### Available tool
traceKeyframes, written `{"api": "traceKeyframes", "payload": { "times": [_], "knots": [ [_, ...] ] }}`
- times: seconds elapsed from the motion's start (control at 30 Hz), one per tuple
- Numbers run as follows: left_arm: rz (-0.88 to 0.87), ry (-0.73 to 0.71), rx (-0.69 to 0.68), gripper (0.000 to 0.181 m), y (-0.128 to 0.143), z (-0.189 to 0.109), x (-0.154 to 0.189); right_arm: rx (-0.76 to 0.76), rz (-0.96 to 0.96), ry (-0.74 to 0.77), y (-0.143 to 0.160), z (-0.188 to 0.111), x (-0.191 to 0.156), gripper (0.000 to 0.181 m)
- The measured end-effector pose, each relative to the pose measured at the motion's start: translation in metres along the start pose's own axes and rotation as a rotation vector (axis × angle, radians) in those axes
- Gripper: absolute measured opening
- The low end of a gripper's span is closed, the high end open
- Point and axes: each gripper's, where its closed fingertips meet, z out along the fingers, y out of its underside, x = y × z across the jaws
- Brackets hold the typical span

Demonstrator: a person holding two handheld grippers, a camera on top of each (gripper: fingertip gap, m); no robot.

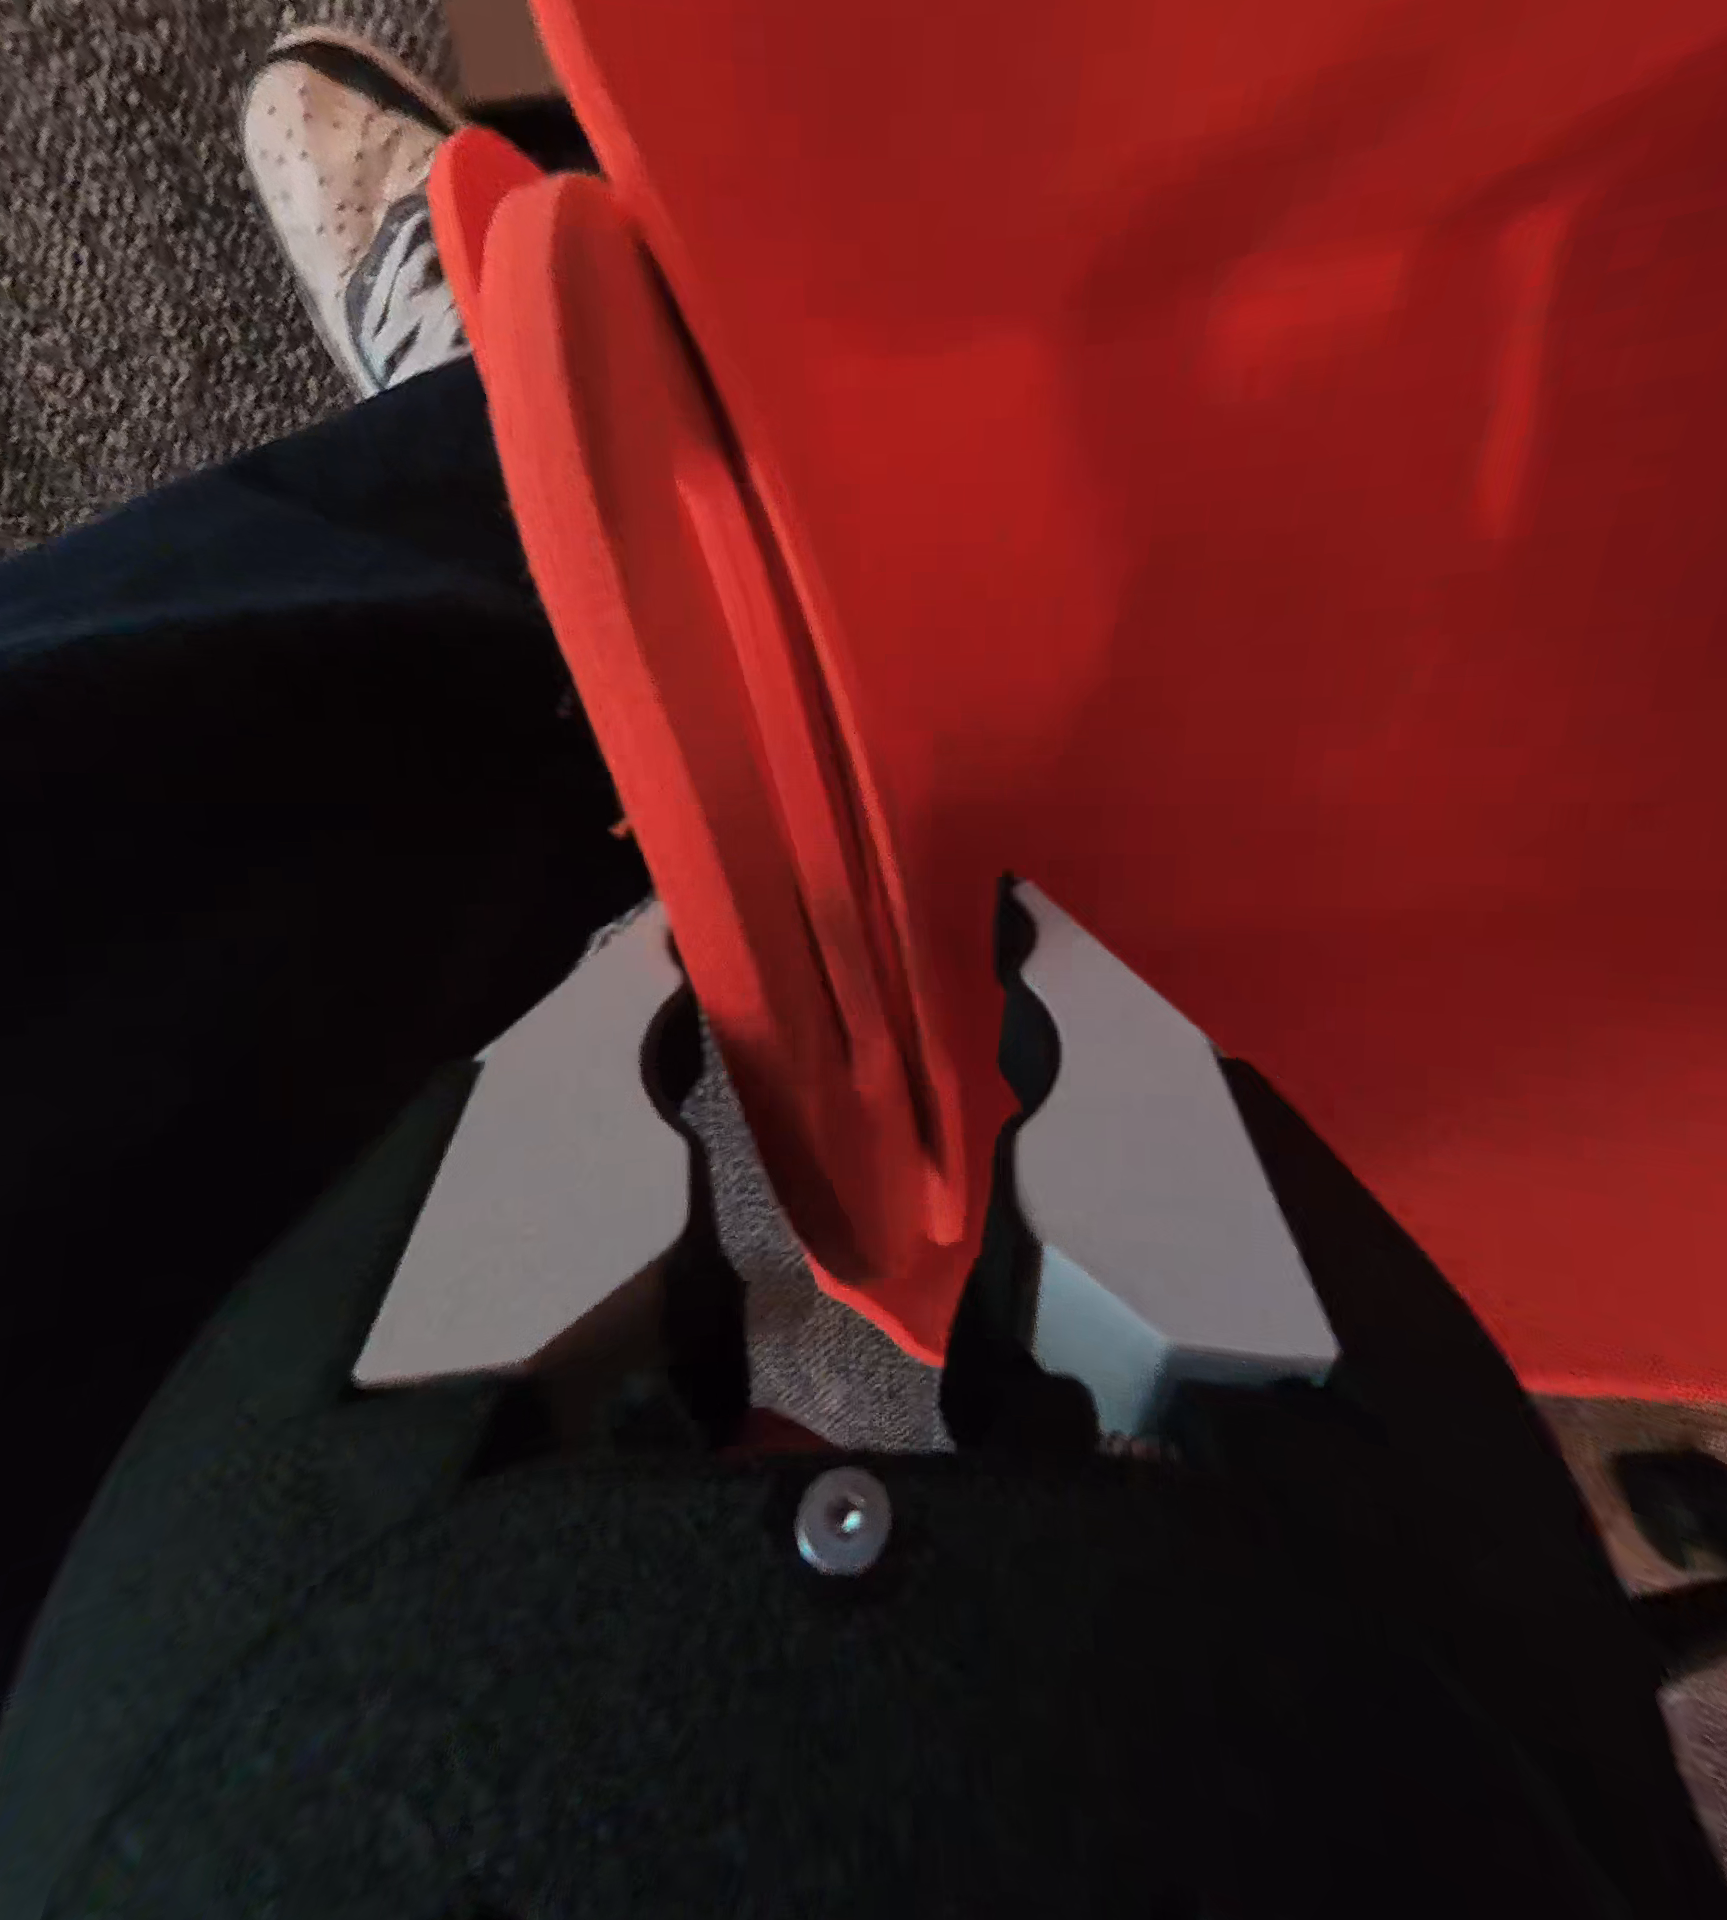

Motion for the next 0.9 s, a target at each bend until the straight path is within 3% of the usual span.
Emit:
{"api": "traceKeyframes", "payload": {
  "times": [0.03, 0.07, 0.13, 0.27, 0.33, 0.43, 0.63, 0.9],
  "knots": [
    [0.012, -0.035, -0.014, 0.042, 0.002, 0.006, -0.008, -0.028, -0.006, -0.016, 0.004, 0.009, -0.001, 0.056],
    [0.029, -0.030, -0.014, 0.026, 0.002, 0.009, -0.010, -0.063, -0.015, -0.014, 0.010, 0.015, 0.001, 0.041],
    [0.029, 0.032, -0.020, 0.012, 0.003, 0.009, -0.008, -0.110, -0.026, -0.006, 0.019, 0.019, 0.010, 0.008],
    [0.020, 0.120, -0.018, 0.009, -0.013, -0.013, -0.005, -0.109, 0.062, -0.031, 0.012, 0.006, 0.044, 0.004],
    [0.022, 0.166, 0.061, 0.006, -0.043, -0.033, -0.008, -0.048, 0.219, -0.091, -0.007, -0.006, 0.064, 0.004],
    [-0.019, 0.336, 0.118, 0.003, -0.099, -0.050, -0.002, 0.020, 0.287, -0.169, -0.045, -0.009, 0.089, 0.004],
    [-0.037, 0.494, 0.253, 0.003, -0.208, -0.047, 0.010, 0.183, 0.353, -0.206, -0.110, 0.012, 0.137, 0.004],
    [-0.026, 0.503, 0.368, 0.004, -0.315, -0.020, 0.017, 0.246, 0.371, -0.243, -0.188, 0.069, 0.180, 0.005]
  ]
}}
